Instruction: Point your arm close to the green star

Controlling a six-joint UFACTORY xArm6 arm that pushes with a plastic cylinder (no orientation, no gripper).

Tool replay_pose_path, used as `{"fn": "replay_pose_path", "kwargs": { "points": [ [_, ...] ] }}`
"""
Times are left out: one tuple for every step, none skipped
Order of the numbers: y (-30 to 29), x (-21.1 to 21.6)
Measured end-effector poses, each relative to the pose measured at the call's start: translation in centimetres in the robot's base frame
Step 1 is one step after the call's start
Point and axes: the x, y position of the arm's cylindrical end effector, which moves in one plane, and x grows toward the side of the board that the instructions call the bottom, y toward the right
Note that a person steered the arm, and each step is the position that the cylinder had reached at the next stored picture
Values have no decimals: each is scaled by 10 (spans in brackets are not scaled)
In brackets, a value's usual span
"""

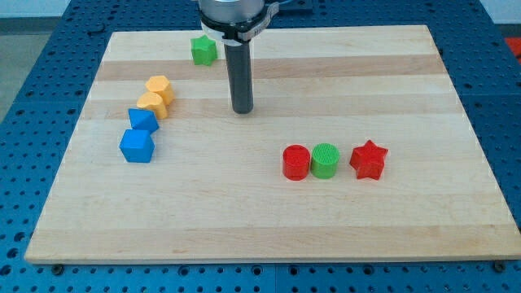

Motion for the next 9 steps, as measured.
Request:
{"fn": "replay_pose_path", "kwargs": {
  "points": [
    [0,0],
    [0,0],
    [0,-1],
    [0,-3],
    [0,-5],
    [0,-7],
    [0,-10],
    [0,-12],
    [0,-14]
  ]
}}
